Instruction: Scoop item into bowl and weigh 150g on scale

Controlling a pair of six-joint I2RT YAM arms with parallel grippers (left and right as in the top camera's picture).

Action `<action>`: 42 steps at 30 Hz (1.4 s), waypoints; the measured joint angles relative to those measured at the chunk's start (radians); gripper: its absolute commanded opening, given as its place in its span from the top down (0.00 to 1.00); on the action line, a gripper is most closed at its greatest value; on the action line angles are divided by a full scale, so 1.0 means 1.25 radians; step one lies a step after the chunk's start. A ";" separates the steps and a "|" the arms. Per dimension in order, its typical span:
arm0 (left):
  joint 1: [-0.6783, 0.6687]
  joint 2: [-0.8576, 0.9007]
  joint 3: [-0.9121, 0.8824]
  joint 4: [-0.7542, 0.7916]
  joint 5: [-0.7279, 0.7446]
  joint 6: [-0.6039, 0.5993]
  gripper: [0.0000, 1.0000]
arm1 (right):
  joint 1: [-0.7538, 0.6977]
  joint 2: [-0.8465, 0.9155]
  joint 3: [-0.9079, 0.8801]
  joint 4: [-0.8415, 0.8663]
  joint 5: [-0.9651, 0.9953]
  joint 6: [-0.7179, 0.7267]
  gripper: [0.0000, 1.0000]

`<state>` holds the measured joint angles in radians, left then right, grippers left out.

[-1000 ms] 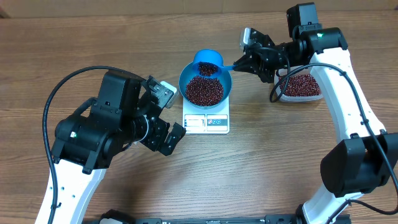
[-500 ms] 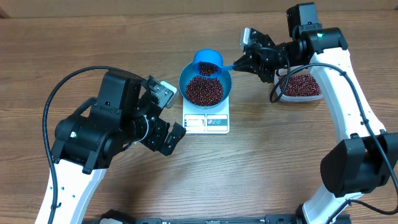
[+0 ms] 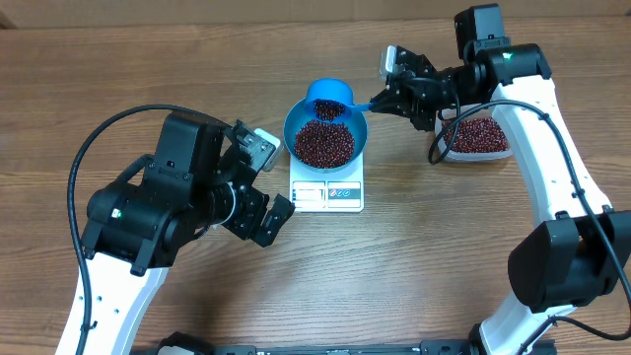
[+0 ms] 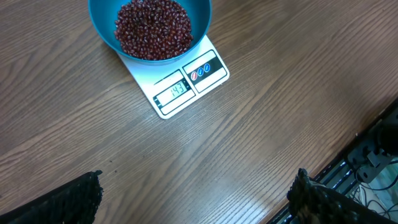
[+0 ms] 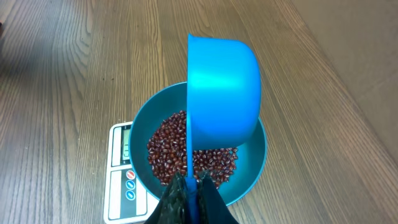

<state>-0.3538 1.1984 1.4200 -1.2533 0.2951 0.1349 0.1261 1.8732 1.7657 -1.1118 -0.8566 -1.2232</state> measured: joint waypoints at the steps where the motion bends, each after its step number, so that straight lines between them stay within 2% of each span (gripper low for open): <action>1: 0.000 0.000 0.000 0.000 0.000 0.000 0.00 | 0.000 0.000 0.000 0.000 0.000 -0.002 0.96; 25: 0.000 0.000 0.000 0.000 0.000 0.000 0.01 | 0.000 0.000 0.000 -0.008 0.001 -0.020 0.96; 42: 0.000 0.000 0.000 0.000 0.000 0.000 0.01 | 0.000 0.000 0.000 -0.060 0.001 0.187 0.96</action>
<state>-0.3538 1.1984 1.4200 -1.2533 0.2951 0.1352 0.1261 1.8732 1.7660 -1.1866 -0.8558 -0.9890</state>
